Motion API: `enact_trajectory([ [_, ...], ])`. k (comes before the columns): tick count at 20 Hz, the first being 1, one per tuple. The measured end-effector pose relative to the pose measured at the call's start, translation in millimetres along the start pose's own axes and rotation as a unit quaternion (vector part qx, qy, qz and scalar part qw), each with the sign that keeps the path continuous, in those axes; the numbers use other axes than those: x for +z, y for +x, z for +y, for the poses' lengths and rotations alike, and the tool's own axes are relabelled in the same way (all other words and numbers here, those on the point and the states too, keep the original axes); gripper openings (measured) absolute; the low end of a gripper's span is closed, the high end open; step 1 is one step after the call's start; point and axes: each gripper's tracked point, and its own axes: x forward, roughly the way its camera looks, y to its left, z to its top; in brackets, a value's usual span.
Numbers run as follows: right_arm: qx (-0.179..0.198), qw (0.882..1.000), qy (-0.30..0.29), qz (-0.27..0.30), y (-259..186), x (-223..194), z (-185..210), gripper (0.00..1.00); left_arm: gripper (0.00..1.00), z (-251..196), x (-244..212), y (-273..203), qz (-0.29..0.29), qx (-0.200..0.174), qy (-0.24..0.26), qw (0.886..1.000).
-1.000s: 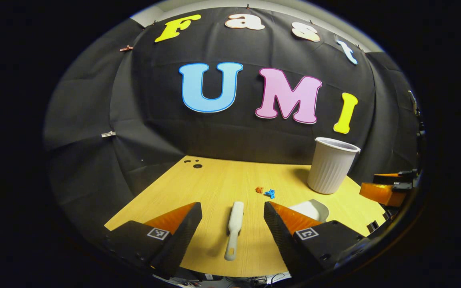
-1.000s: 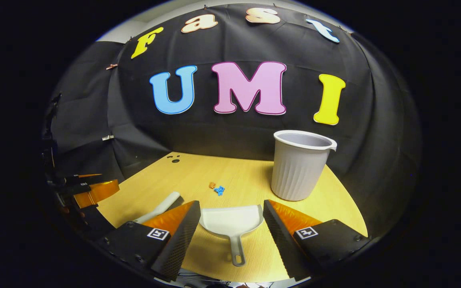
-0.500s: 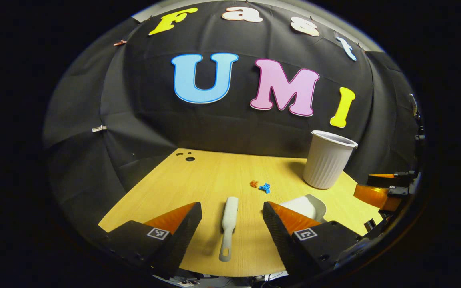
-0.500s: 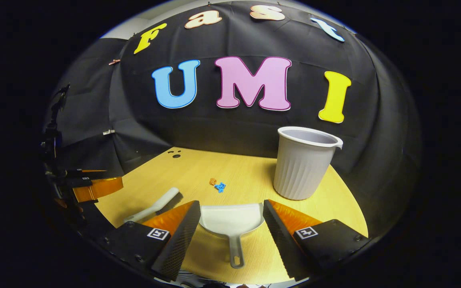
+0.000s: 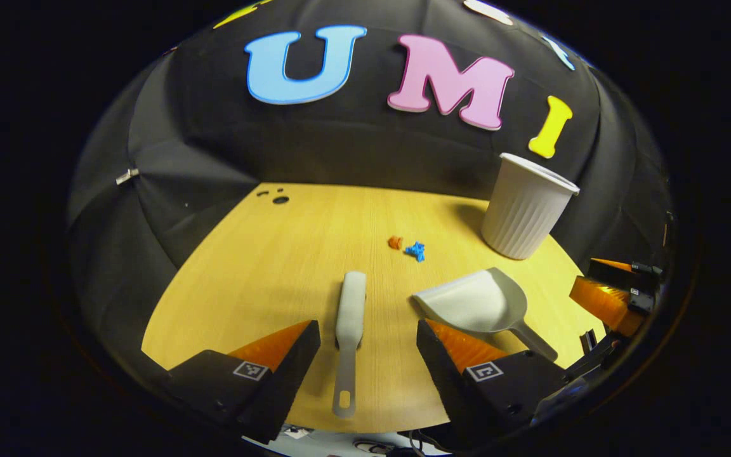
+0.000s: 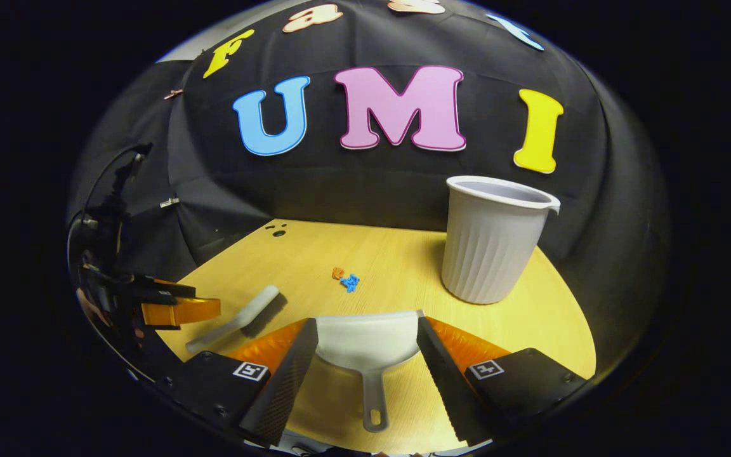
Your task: Pick up the small broom and dustpan from the desktop, sweep the trash into the dustpan with the broom, and then empty the trash into the garbage bin.
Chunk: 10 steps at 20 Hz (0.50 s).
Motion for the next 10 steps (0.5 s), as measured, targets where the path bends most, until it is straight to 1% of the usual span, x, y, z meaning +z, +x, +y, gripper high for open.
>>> enact_trajectory([
  [5, 0.018, 1.000, 0.001, 0.026, 24, -9, -2, 0.98, 0.97, 13, -25, 52, 0.090, 0.012, -0.015, 0.996],
  [8, 0.032, 0.998, 0.000, 0.046, 36, -18, -2, 0.99, 0.97, 16, -38, 74, 0.144, 0.020, 0.000, 0.989],
  [9, 0.037, 0.998, 0.001, 0.052, 39, -20, -2, 0.94, 0.97, 16, -45, 81, 0.159, 0.022, 0.009, 0.987],
  [10, 0.043, 0.997, 0.004, 0.057, 43, -22, -3, 0.99, 0.97, 16, -48, 88, 0.170, 0.022, 0.017, 0.985],
])
